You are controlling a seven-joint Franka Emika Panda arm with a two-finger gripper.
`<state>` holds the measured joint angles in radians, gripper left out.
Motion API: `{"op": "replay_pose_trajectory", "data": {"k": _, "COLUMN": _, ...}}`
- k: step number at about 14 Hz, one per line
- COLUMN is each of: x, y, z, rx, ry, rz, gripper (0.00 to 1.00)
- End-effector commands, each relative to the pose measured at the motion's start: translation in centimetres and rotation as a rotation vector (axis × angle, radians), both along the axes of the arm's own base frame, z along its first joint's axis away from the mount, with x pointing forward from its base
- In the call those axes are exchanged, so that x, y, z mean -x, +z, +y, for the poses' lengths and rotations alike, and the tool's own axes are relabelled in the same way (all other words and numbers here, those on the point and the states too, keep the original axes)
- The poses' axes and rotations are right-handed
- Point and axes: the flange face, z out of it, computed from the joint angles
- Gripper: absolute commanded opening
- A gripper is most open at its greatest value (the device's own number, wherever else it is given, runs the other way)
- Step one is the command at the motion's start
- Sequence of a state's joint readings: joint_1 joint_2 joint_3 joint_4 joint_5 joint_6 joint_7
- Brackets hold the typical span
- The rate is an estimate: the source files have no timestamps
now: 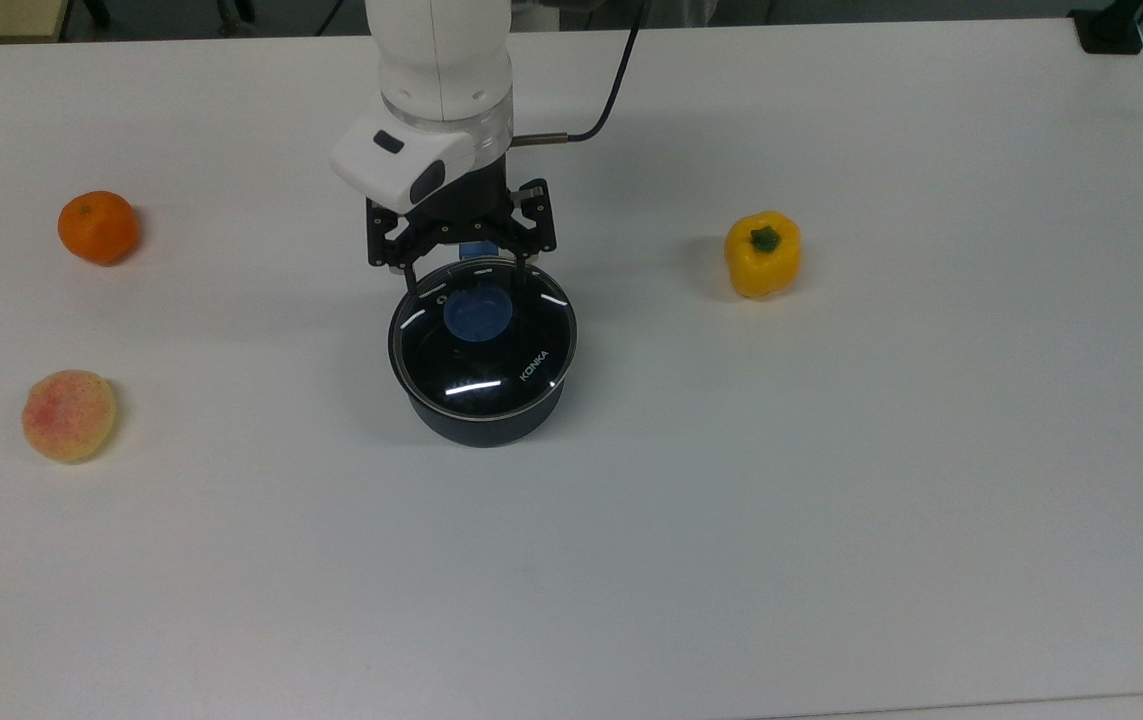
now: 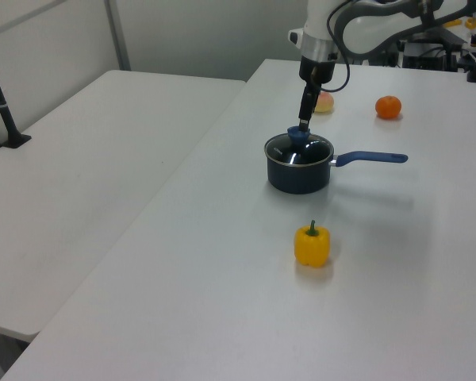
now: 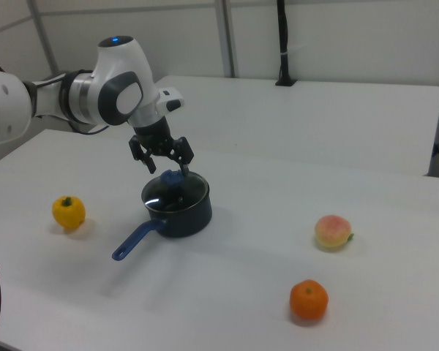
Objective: Open lid
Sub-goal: 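Move the open gripper over the saucepan and lower toward the blue knob, then close the gripper on the blue knob of the glass lid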
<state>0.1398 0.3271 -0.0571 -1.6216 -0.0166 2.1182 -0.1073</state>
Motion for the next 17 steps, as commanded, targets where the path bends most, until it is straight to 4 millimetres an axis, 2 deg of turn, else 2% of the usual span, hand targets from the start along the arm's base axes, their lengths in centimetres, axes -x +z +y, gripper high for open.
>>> {"op": "replay_pose_trajectory", "data": {"k": 1, "x": -0.9, "y": -0.6, "z": 0.2, "rx": 0.016, "ry": 0.033, "rz": -0.037, "gripper": 1.00}}
{"op": "replay_pose_trajectory", "data": {"k": 8, "x": -1.5, "y": -3.2, "z": 1.0, "rx": 0.026, "ry": 0.049, "rz": -0.024, "gripper": 1.00}}
{"op": "replay_pose_trajectory", "data": {"k": 11, "x": -1.6, "y": -3.2, "z": 0.9, "rx": 0.031, "ry": 0.051, "rz": -0.025, "gripper": 0.99}}
{"op": "replay_pose_trajectory", "data": {"k": 12, "x": -1.6, "y": -3.1, "z": 0.9, "rx": 0.030, "ry": 0.051, "rz": -0.027, "gripper": 0.95}}
{"op": "replay_pose_trajectory", "data": {"k": 13, "x": -1.5, "y": -3.0, "z": 0.9, "rx": 0.026, "ry": 0.046, "rz": -0.027, "gripper": 0.75}}
{"op": "replay_pose_trajectory", "data": {"k": 14, "x": -1.5, "y": -3.1, "z": 0.9, "rx": 0.026, "ry": 0.046, "rz": -0.025, "gripper": 0.66}}
{"op": "replay_pose_trajectory", "data": {"k": 15, "x": -1.5, "y": -3.1, "z": 0.9, "rx": 0.026, "ry": 0.046, "rz": -0.025, "gripper": 0.48}}
{"op": "replay_pose_trajectory", "data": {"k": 17, "x": -1.5, "y": -3.1, "z": 1.0, "rx": 0.027, "ry": 0.051, "rz": -0.025, "gripper": 0.26}}
